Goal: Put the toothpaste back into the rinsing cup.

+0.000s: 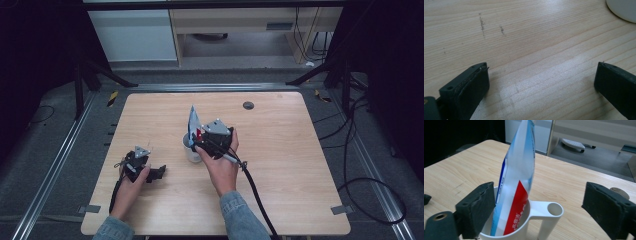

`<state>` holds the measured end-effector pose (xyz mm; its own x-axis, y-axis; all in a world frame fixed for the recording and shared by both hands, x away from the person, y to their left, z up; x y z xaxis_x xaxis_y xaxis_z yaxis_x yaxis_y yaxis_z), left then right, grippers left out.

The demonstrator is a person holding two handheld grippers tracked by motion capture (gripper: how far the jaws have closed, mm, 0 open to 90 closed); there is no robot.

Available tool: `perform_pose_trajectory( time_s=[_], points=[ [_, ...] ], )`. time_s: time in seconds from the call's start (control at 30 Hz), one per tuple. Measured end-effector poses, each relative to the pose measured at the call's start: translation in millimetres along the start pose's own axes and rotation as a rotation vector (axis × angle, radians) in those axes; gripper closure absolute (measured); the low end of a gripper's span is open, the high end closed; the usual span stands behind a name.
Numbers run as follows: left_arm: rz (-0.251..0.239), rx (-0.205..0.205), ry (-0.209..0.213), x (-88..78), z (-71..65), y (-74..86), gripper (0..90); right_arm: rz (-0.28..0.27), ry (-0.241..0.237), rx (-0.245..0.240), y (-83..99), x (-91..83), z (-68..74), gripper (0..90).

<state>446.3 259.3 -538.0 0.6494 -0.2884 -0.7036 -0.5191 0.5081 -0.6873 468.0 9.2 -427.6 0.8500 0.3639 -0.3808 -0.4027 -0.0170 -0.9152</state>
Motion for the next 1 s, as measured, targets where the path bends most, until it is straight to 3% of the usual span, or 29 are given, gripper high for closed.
perform_pose_trajectory(
  time_s=[0.27, 0.7, 1.0],
  points=[
    [0.000, 0.001, 0.001, 0.0, 0.0, -0.1, 0.0, 0.021, -0.017, -0.019, -4.1, -6.7, -11.9, 5.0],
    [0.000, 0.000, 0.002, 0.0, -0.3, -0.1, 0.0, 0.082, 0.035, -0.035, 6.1, -17.0, -43.6, 5.7],
    [-0.001, 0.000, 0.002, 0.0, -0.4, -0.1, 0.0, 0.127, 0.095, -0.039, 19.2, -33.1, -90.6, 8.9]
  ],
)
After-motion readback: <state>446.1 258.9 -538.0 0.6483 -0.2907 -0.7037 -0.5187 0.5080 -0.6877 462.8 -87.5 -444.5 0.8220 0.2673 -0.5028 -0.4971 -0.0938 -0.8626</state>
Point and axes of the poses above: each handheld gripper's, and its own axes: x roughly forward along the jaws, y roughly out of its underside, z roughly to its left, the point moved 4 cm from there along x, roughly forward along the jaws, and after that the axes turned 13 degrees about x, right-handed, at the moved point
